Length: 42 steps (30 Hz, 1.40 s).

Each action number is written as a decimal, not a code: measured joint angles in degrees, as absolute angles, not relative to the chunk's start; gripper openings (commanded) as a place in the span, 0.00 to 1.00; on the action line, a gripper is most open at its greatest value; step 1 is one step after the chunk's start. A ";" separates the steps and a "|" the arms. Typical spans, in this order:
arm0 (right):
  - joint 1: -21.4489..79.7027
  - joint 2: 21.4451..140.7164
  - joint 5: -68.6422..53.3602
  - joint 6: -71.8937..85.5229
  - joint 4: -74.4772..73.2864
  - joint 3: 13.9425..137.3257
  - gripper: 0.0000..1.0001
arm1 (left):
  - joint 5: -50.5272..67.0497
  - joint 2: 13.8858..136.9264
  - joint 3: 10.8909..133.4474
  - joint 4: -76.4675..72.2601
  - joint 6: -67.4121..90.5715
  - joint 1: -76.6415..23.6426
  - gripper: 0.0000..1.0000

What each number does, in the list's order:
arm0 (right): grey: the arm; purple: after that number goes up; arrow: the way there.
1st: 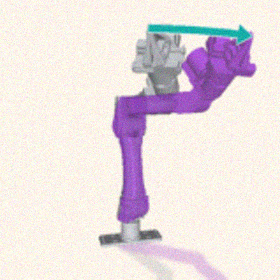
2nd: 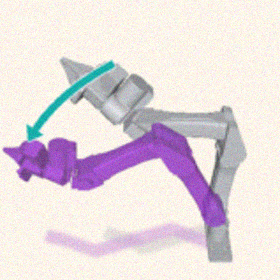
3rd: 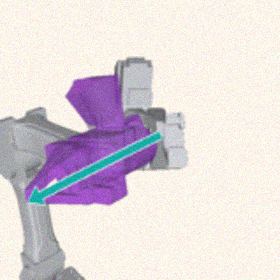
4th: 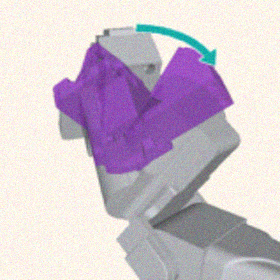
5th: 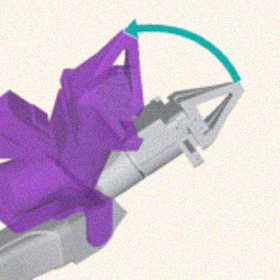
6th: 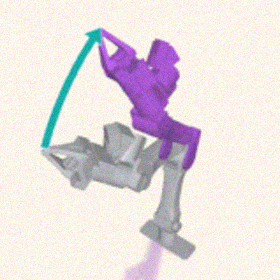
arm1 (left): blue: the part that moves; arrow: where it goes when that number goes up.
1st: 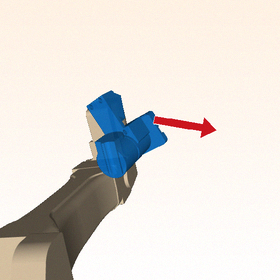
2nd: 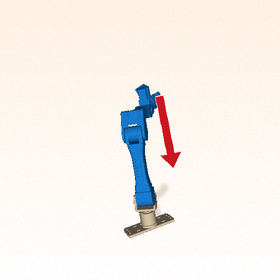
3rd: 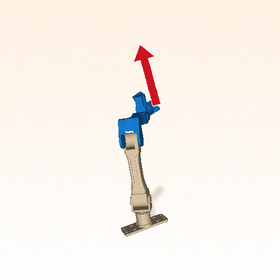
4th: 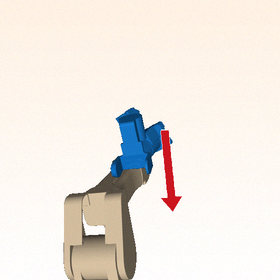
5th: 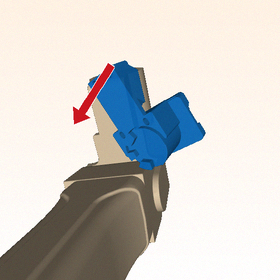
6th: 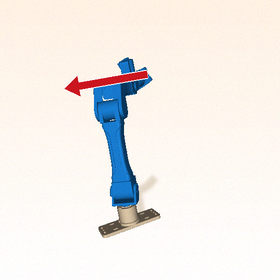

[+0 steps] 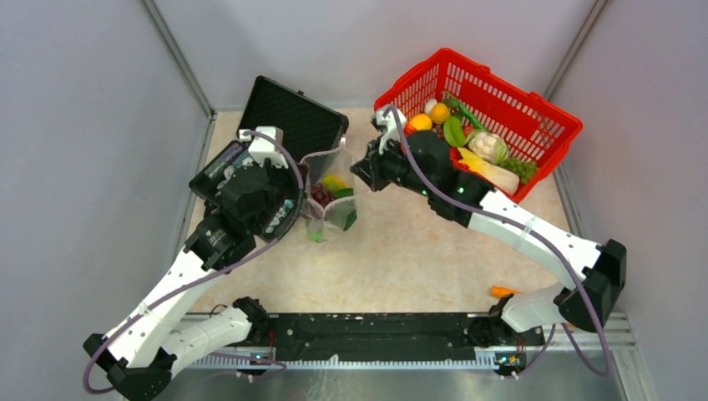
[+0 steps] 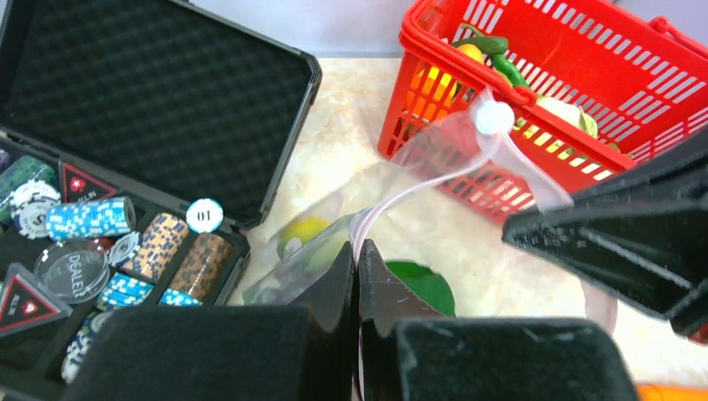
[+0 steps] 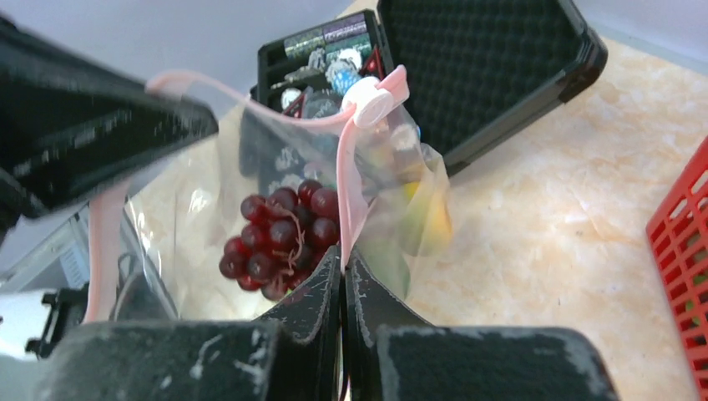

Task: Place the food in the zip-top bag and seal the zipper
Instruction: Adjust the zipper food storage bag at the center of the board.

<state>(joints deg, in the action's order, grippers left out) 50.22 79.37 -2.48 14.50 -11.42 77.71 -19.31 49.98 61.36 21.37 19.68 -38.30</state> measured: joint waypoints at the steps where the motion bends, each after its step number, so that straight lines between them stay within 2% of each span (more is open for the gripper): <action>1: 50.22 77.58 -2.74 14.31 -9.32 74.52 0.00 | -18.70 49.95 60.99 20.36 19.29 -38.30 0.00; 4: 50.24 75.13 -4.62 13.13 -8.82 70.91 0.00 | -18.85 51.59 59.61 19.40 18.41 -38.13 0.00; 11: 50.24 80.62 -2.94 12.43 -10.61 73.52 0.00 | -15.59 63.33 59.79 23.90 20.05 -37.58 0.00; 16: 50.22 76.29 -5.78 11.25 -6.70 74.35 0.00 | -11.29 57.80 67.57 26.04 18.31 -37.56 0.00; 21: 50.26 69.47 -4.03 10.66 -2.68 71.35 0.00 | -12.71 50.28 70.98 22.06 16.84 -37.56 0.00; 24: 50.26 71.07 -1.74 10.83 -3.68 73.25 0.00 | -11.49 51.44 69.69 22.04 18.11 -37.54 0.00; 28: 50.19 71.20 -2.13 11.38 -2.87 68.23 0.00 | -9.80 54.30 65.93 22.41 17.63 -37.34 0.00; 34: 50.26 81.95 -2.11 11.14 -11.79 76.58 0.00 | -6.59 67.13 73.65 30.17 18.13 -36.73 0.00; 38: 50.57 77.69 -3.16 11.40 -6.87 70.08 0.00 | -1.56 62.06 70.96 28.23 18.09 -36.69 0.00; 42: 50.63 68.71 -3.95 11.49 -2.50 64.75 0.00 | -3.40 54.65 70.11 26.79 17.37 -36.71 0.00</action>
